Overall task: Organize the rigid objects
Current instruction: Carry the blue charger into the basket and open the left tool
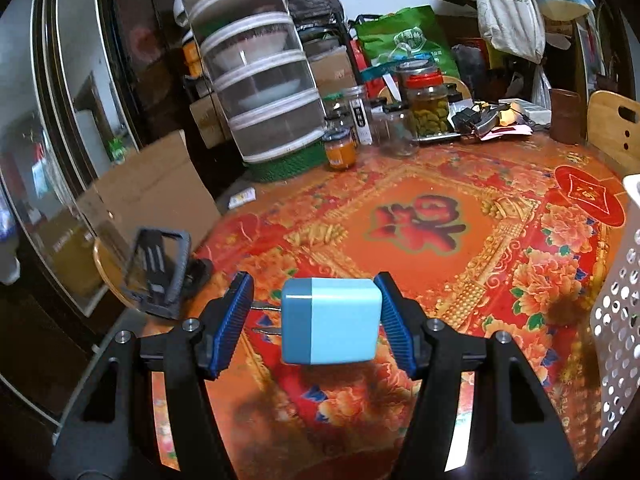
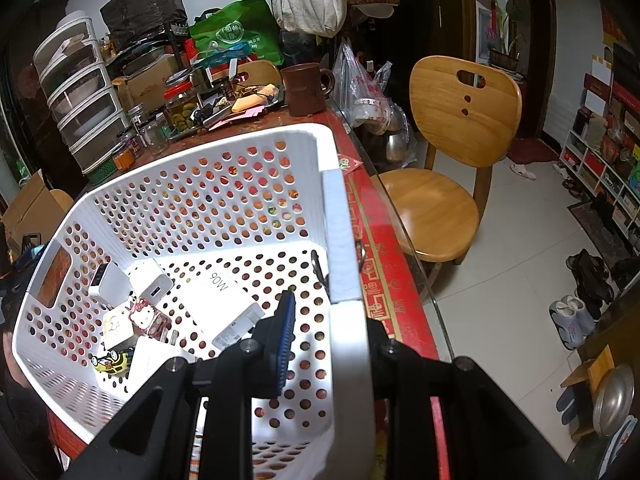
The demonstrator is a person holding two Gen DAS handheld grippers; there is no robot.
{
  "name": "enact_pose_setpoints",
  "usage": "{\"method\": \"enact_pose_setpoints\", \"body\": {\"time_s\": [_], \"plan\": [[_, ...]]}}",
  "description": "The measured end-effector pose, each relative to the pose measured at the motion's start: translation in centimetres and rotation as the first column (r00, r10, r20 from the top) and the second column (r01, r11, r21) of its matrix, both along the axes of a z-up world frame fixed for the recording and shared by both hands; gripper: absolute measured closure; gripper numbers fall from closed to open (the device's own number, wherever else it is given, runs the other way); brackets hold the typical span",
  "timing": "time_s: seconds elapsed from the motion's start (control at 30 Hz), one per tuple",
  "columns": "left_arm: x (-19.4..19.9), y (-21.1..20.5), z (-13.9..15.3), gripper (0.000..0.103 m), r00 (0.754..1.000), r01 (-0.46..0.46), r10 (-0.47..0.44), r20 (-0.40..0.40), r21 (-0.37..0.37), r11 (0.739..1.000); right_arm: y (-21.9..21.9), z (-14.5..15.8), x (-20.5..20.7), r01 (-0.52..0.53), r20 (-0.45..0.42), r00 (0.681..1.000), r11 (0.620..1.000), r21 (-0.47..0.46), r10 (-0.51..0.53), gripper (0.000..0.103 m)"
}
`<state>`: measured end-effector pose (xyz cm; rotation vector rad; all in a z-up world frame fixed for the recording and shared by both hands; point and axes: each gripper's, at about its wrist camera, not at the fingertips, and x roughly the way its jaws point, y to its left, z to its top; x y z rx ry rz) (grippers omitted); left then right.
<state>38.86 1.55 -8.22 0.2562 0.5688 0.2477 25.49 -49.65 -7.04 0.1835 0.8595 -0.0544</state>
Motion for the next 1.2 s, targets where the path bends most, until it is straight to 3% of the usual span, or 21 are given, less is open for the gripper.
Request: {"method": "enact_pose_setpoints", "body": {"time_s": [0.13,0.43,0.6,0.7,0.83,1.03,1.2], "plan": [[-1.5,-0.9,2.2,0.043,0.999,-0.004,0.001,0.036,0.066,0.998,0.0,0.0,0.1,-0.004,-0.004,1.000,1.000,0.003,0.004,0.079],[-5.4,-4.2,8.9,0.043,0.994,0.044,-0.054,0.098,0.104,0.994,0.0,0.0,0.0,-0.004,0.004,1.000,1.000,0.011,0.004,0.079],[-7.5,-8.3,11.5,0.043,0.986,0.160,-0.162,0.045,0.043,0.986,0.0,0.0,-0.1,-0.003,0.007,1.000,1.000,0.012,0.003,0.079],[-8.5,-12.2,11.8,0.043,0.973,0.231,-0.232,0.016,0.054,0.972,0.0,0.0,-0.1,-0.003,0.009,1.000,1.000,0.013,0.003,0.079],[-8.7,-18.3,10.5,0.043,0.938,0.342,-0.336,-0.080,0.065,0.938,0.0,0.0,-0.1,-0.004,0.008,1.000,1.000,0.013,0.004,0.079],[-8.3,-26.0,6.0,0.043,0.845,0.483,-0.457,-0.278,0.029,0.875,0.0,0.0,-0.1,-0.004,0.008,1.000,1.000,0.014,0.004,0.079],[-7.7,-28.1,3.3,0.043,0.806,0.495,-0.460,-0.372,-0.004,0.869,0.1,0.0,-0.1,-0.007,0.007,1.000,1.000,0.012,0.007,0.079]]}}
